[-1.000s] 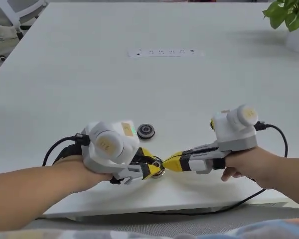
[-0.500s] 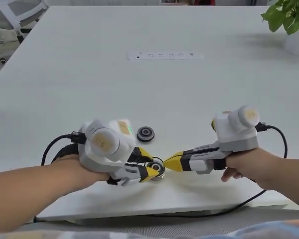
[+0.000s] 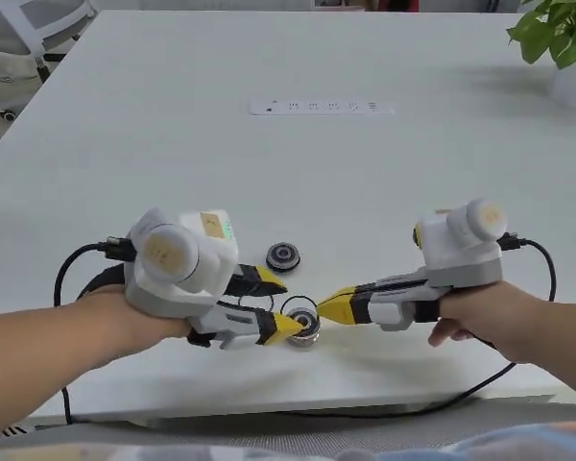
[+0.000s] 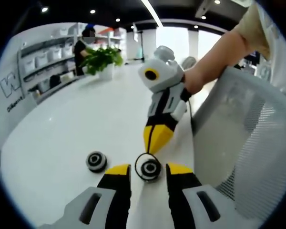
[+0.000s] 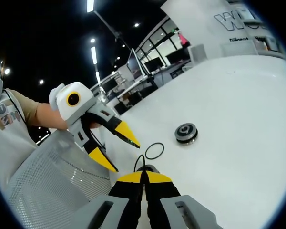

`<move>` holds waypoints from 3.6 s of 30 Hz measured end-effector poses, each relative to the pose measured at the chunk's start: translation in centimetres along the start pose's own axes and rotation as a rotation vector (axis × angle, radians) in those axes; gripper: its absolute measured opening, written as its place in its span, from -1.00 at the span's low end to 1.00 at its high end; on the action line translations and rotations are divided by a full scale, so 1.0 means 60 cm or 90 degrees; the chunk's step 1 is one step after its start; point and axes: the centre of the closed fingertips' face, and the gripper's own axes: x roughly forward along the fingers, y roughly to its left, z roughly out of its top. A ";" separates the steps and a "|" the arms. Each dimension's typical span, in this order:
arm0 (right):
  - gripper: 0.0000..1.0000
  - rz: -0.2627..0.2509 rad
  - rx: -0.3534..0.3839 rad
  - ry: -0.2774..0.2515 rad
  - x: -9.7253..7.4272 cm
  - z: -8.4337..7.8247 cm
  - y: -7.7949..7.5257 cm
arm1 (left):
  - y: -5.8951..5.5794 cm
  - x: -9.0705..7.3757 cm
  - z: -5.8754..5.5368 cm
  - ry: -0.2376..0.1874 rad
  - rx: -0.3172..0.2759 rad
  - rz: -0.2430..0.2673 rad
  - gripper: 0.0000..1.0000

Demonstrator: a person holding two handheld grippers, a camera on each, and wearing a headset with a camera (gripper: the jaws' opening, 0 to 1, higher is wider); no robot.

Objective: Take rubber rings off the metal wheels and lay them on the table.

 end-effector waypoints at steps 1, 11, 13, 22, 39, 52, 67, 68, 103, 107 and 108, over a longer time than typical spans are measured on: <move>-1.00 0.002 0.001 -0.003 0.000 0.003 0.002 | 0.001 -0.004 0.001 -0.005 -0.003 0.002 -0.37; -1.00 0.009 -0.005 -0.013 0.001 0.016 0.007 | 0.014 -0.037 0.007 -0.026 -0.013 0.021 -0.18; -1.00 0.010 -0.006 -0.015 0.001 0.022 0.010 | 0.017 -0.042 0.009 -0.030 -0.018 0.025 -0.14; -1.00 0.015 -0.015 -0.028 0.014 0.051 0.016 | 0.029 -0.073 0.005 -0.045 -0.027 0.056 0.03; -1.00 0.017 -0.013 -0.030 0.054 0.070 0.018 | 0.046 -0.116 -0.022 -0.048 -0.050 0.091 0.17; -1.00 -0.011 0.013 -0.006 0.080 0.059 -0.005 | 0.052 -0.125 -0.043 -0.044 -0.064 0.104 0.26; -1.00 -0.038 0.054 0.018 0.099 0.038 -0.013 | 0.060 -0.132 -0.057 -0.040 -0.074 0.108 0.26; -1.00 -0.040 0.055 0.021 0.100 0.037 -0.014 | 0.061 -0.132 -0.057 -0.039 -0.073 0.107 0.26; -0.90 -0.070 0.023 0.075 0.104 0.013 -0.039 | 0.059 -0.131 -0.069 -0.027 -0.080 0.105 0.24; -0.86 -0.076 0.012 0.076 0.102 0.015 -0.038 | 0.060 -0.133 -0.069 -0.026 -0.079 0.108 0.24; -0.85 -0.077 0.011 0.076 0.101 0.015 -0.039 | 0.060 -0.133 -0.069 -0.026 -0.079 0.108 0.24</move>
